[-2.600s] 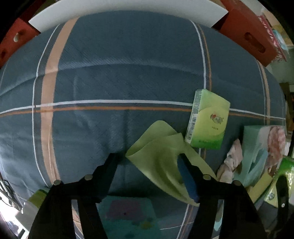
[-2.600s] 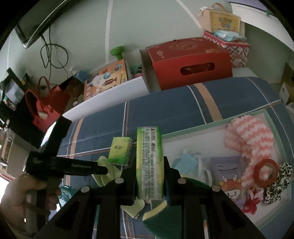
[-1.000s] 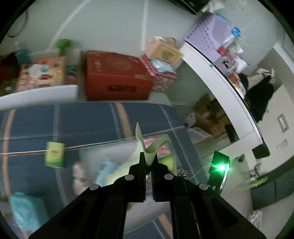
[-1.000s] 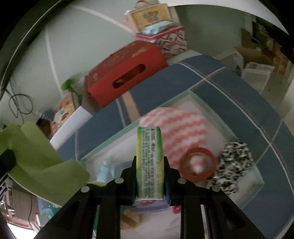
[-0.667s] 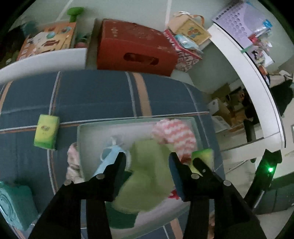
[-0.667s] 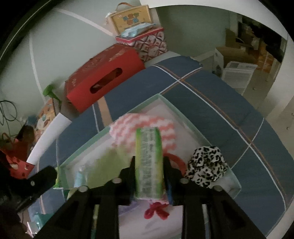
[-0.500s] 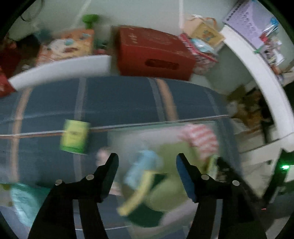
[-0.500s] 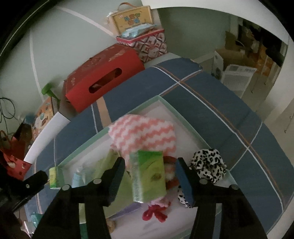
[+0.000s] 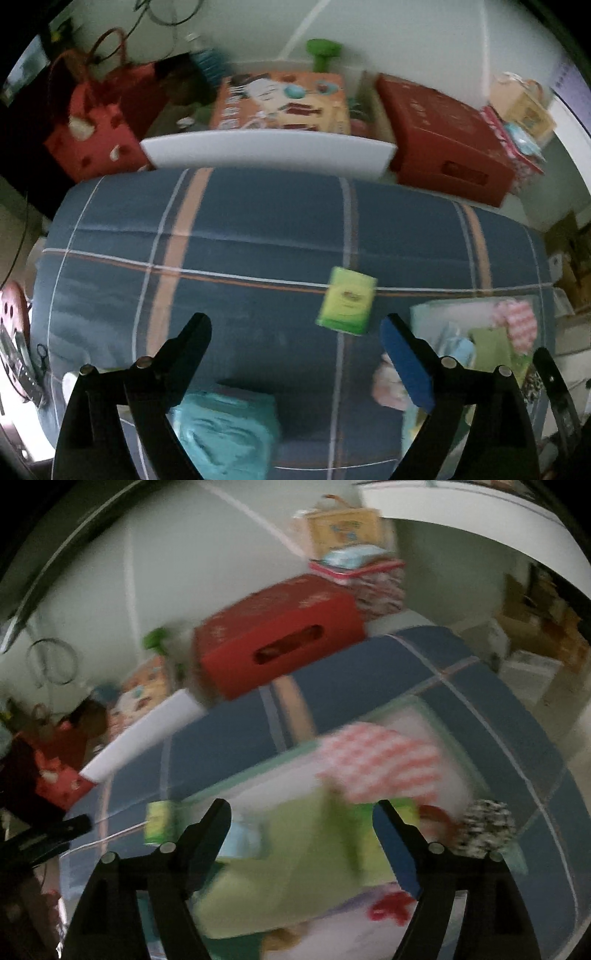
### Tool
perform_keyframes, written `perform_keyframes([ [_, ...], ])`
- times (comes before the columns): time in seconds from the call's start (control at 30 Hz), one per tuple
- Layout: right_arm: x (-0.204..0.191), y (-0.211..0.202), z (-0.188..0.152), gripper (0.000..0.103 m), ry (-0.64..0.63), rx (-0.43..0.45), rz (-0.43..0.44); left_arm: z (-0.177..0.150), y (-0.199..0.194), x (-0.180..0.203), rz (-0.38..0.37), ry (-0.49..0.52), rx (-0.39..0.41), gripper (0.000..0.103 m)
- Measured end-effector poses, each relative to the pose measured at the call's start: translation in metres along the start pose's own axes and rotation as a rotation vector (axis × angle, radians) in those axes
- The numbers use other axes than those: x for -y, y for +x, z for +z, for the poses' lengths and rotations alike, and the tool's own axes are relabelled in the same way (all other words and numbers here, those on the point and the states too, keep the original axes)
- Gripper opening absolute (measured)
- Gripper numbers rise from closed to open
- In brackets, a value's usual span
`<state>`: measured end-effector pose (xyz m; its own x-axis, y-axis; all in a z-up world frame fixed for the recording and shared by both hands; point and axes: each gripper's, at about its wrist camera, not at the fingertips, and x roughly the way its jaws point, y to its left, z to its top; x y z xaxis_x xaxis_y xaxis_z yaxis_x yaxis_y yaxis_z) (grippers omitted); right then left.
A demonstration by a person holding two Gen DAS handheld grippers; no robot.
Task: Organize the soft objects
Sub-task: 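Carry the packet and cloth into the white tray and open both tools, then grasp the second green tissue packet with the left tool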
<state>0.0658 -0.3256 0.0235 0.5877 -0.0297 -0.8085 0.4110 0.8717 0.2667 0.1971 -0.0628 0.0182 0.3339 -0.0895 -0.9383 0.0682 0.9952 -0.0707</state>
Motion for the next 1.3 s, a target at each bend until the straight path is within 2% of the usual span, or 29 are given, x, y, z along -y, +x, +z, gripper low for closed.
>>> perform_keyframes([
  [0.1, -0.031, 0.008, -0.004, 0.082, -0.071, -0.032, 0.075, 0.004, 0.003, -0.018, 0.021, -0.027, -0.008, 0.094],
  [0.17, -0.05, 0.016, -0.009, 0.082, -0.116, -0.062, 0.099, 0.008, 0.005, -0.025, 0.038, -0.028, -0.01, 0.1],
  [0.33, -0.082, 0.039, -0.02, 0.082, -0.205, -0.131, 0.081, 0.02, 0.019, -0.034, 0.053, -0.017, -0.042, 0.101],
  [0.43, -0.097, 0.051, -0.023, 0.082, -0.257, -0.158, 0.03, 0.027, 0.033, -0.031, 0.056, 0.005, -0.088, 0.101],
  [0.7, -0.099, 0.06, -0.02, 0.082, -0.285, -0.168, -0.044, 0.037, 0.066, -0.006, 0.055, 0.078, -0.211, 0.101],
  [0.93, -0.091, 0.057, -0.016, 0.082, -0.291, -0.167, -0.101, 0.031, 0.091, 0.026, -0.011, 0.092, -0.298, 0.101],
  [1.0, -0.088, 0.057, -0.015, 0.082, -0.286, -0.166, -0.105, 0.029, 0.095, 0.034, -0.023, 0.103, -0.309, 0.101],
  [1.13, -0.084, 0.056, -0.013, 0.082, -0.271, -0.161, -0.106, 0.024, 0.104, 0.051, 0.01, 0.146, -0.31, 0.101],
  [1.23, -0.082, 0.055, -0.012, 0.082, -0.265, -0.155, -0.108, 0.021, 0.113, 0.059, 0.004, 0.146, -0.329, 0.101],
  [1.3, -0.08, 0.054, -0.011, 0.082, -0.254, -0.148, -0.105, 0.018, 0.118, 0.064, 0.004, 0.157, -0.336, 0.092],
])
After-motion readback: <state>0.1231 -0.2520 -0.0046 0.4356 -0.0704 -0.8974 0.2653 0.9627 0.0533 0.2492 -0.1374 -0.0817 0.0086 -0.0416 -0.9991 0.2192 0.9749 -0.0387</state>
